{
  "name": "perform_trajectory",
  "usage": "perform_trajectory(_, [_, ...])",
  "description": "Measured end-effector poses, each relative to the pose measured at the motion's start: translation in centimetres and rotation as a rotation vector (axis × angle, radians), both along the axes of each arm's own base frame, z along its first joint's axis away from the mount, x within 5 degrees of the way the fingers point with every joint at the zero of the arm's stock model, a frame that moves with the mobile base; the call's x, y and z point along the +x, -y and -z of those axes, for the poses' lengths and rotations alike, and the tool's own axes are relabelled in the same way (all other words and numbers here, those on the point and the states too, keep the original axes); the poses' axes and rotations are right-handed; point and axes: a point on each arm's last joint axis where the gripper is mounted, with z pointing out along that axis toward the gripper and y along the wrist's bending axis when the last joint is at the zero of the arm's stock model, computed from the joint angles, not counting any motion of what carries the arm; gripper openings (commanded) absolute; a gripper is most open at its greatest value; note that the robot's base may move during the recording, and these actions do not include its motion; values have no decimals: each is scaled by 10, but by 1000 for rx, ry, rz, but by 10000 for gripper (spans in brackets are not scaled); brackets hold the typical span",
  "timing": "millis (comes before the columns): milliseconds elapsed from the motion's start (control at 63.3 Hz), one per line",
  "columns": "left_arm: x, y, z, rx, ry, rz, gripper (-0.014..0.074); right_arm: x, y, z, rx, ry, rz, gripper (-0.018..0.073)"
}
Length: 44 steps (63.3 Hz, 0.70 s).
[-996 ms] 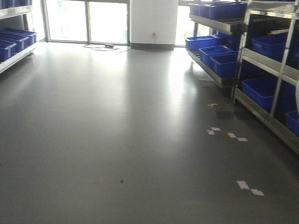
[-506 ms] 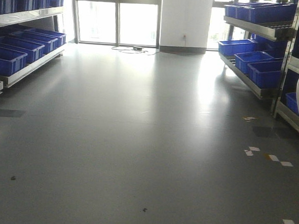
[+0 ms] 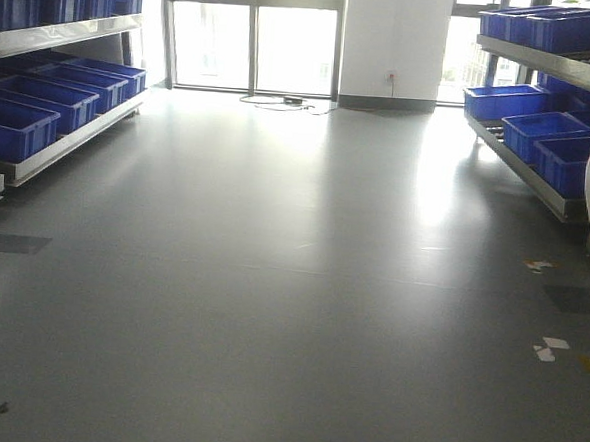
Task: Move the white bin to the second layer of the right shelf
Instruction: 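Turn the base toward the roller shelf near the windows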
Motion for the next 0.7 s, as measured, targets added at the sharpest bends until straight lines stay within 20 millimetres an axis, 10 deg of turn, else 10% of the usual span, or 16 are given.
perform_trajectory(696, [0, 0, 0, 0, 0, 0, 85, 0, 0, 0, 0, 0, 0, 58])
